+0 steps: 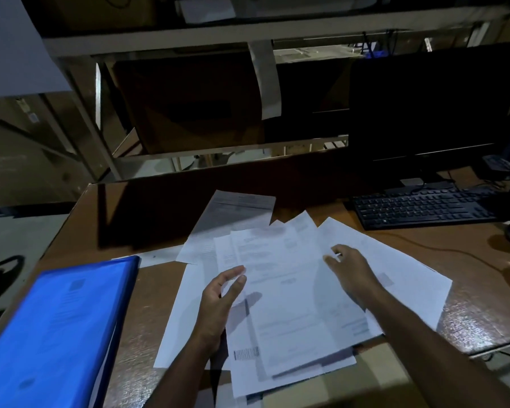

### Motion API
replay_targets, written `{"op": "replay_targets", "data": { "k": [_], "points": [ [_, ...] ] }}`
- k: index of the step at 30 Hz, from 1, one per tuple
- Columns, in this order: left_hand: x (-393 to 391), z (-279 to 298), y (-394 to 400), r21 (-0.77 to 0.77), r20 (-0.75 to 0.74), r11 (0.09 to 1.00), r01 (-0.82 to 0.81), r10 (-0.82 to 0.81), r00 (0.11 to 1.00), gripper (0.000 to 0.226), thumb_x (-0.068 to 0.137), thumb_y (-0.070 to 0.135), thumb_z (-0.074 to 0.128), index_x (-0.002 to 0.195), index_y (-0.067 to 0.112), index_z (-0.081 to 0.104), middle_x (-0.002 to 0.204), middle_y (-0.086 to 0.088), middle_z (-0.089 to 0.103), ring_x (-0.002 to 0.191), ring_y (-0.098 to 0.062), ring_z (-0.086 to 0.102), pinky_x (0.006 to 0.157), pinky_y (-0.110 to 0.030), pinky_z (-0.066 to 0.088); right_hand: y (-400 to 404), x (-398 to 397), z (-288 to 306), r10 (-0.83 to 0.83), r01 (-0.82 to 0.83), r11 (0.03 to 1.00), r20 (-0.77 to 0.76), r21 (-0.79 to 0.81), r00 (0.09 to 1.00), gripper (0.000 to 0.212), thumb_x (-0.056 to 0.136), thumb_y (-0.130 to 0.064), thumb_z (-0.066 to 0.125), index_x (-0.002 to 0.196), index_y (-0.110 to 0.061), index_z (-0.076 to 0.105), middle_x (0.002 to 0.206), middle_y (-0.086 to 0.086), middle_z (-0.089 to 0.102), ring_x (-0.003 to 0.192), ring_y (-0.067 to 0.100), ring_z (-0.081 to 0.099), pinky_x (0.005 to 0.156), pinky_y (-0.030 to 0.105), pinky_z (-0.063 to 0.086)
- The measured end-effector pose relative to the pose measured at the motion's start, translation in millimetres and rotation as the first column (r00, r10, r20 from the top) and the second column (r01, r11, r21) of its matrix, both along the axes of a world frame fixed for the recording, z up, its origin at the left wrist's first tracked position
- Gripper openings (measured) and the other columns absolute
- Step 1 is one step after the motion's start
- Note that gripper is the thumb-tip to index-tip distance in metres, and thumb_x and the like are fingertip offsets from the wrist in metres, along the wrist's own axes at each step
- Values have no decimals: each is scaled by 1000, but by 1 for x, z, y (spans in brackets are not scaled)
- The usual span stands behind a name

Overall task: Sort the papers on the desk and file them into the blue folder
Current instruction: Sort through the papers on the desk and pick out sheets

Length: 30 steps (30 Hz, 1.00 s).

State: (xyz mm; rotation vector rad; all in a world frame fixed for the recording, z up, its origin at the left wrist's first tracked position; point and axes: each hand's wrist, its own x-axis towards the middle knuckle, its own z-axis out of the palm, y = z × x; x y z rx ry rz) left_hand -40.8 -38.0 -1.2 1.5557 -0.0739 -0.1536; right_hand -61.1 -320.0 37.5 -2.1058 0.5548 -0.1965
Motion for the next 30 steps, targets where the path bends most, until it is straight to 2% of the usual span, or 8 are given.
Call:
{"op": "replay_targets", "data": {
  "k": [5,11,14,17,20,23,26,30],
  "points": [
    [2,-8,0,111,46,993,32,-37,998,30,93,20,77,122,28,71,124,31,69,126,4,57,109,-29,45,22,-13,-27,15,-15,1000,-6,10,1000,19,99,-29,60,114,-19,63,113,0,70,96,17,66,83,38,59],
    [2,-12,-1,156,60,988,11,-20,998,31,96,10,72,121,29,69,129,26,65,117,17,55,104,-21,41,33,-22,-29,45,-45,999,-55,1,997,35,98,-36,59,128,-18,58,124,-2,66,111,20,65,91,35,57],
    [2,-13,-1,146,40,989,-10,4,999,29,98,9,69,121,27,69,131,23,64,121,7,54,111,-31,38,31,-25,-33,81,-87,988,-50,-128,995,21,98,-45,56,94,-26,65,93,-8,70,82,8,65,72,27,56],
    [4,-15,0,143,24,989,-33,30,999,30,101,6,63,121,27,69,131,22,65,124,2,55,111,-35,39,24,-31,-32,-10,37,939,80,-342,997,36,100,-38,54,65,-28,50,70,-9,58,69,9,57,60,24,39],
    [4,-17,0,133,15,988,-73,72,997,31,103,4,58,119,28,70,131,17,66,124,-4,57,107,-34,44,7,-40,-33,-94,168,880,184,-445,978,15,97,-36,60,99,-23,69,111,2,68,111,22,59,87,34,48],
    [4,-18,0,134,20,986,-102,100,995,30,105,4,55,118,27,70,128,15,67,121,-7,58,106,-35,43,-14,-48,-47,-31,-41,838,-122,-543,992,73,90,-54,63,148,-14,43,158,12,36,148,29,28,121,45,21],
    [5,-18,0,114,5,987,-115,116,993,31,104,3,55,117,27,70,126,19,66,119,-5,57,105,-36,42,-18,-50,-53,-19,-46,849,-116,-527,993,88,86,-59,66,153,-11,35,158,10,37,148,26,30,124,42,18],
    [5,-17,-1,105,-12,987,-123,125,992,29,104,4,56,118,25,70,124,23,64,116,-1,56,105,-37,41,-7,-44,-46,-42,48,868,22,-493,999,68,86,-42,74,142,-11,51,137,7,60,131,26,49,112,42,37]
  ]
}}
